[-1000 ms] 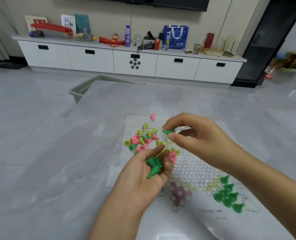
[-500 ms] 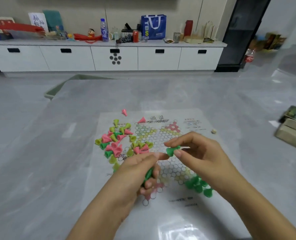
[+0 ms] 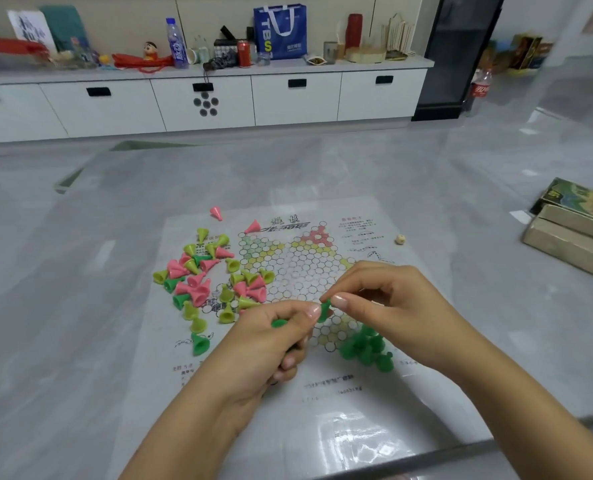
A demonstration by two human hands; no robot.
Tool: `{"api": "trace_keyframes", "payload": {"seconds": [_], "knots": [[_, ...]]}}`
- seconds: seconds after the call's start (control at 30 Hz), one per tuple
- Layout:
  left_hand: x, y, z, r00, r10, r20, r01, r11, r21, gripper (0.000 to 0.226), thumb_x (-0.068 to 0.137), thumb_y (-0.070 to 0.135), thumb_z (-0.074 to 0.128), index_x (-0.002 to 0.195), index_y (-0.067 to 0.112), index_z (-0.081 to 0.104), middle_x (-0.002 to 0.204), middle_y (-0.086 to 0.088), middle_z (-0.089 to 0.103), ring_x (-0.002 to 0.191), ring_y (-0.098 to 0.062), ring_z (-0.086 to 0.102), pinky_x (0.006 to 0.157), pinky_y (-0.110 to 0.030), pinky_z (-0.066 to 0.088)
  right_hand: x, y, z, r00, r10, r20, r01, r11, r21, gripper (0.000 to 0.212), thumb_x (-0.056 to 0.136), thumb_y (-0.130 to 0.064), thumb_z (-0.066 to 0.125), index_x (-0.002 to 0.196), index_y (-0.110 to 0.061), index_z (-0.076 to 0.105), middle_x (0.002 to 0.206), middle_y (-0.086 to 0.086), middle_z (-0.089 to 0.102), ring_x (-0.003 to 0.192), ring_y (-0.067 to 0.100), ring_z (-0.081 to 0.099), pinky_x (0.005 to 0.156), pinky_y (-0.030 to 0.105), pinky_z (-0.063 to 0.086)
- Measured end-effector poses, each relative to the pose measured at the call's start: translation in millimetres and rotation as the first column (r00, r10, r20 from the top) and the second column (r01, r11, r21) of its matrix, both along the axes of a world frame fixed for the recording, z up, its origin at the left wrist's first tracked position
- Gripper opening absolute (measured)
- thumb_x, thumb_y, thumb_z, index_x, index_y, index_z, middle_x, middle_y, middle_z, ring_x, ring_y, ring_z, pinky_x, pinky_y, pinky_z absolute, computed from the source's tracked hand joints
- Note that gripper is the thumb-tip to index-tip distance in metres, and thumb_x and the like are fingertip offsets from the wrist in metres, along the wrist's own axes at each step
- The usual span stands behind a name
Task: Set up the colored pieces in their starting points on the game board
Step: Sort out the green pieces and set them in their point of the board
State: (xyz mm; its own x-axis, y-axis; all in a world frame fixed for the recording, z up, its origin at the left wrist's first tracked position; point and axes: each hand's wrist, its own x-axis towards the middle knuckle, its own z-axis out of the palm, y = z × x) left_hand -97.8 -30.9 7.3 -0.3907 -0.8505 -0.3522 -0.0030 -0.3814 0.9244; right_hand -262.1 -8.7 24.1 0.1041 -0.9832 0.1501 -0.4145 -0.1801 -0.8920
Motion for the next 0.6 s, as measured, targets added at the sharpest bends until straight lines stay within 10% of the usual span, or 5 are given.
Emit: {"api": "trace_keyframes", "payload": {"seconds": [0.2, 0.6], "knots": [[2, 0, 0, 0.999, 0.033, 0.012, -0.034, 0.994, 0.101, 0.020, 0.092, 0.020, 0.050, 0.096, 0.007, 0.064, 0.054, -0.001, 0.048, 0.039, -0.007, 0.033, 0.033, -0.014, 0.024, -8, -7, 3, 0.995, -0.104, -0.007, 0.104, 0.994, 0.029, 0.008, 0.081, -0.020, 0.064, 0.079, -0.019, 0.072, 0.079, -0.006, 0.067, 0.072, 0.000, 0.059, 0.066, 0.011, 0.046], [15, -7, 8, 0.932, 0.272, -0.240, -0.164, 0.906, 0.391, 0.018, 0.086, -0.006, 0.033, 0.090, 0.004, 0.047, 0.065, -0.016, 0.058, 0.049, -0.016, 0.042, 0.037, -0.016, 0.037, -27, -16, -13, 0.803, -0.011, -0.596, 0.060, 0.996, 0.062, 0.010, 0.083, -0.030, 0.061, 0.087, -0.027, 0.070, 0.088, -0.013, 0.048, 0.082, -0.007, 0.039, 0.067, 0.008, 0.030]]}}
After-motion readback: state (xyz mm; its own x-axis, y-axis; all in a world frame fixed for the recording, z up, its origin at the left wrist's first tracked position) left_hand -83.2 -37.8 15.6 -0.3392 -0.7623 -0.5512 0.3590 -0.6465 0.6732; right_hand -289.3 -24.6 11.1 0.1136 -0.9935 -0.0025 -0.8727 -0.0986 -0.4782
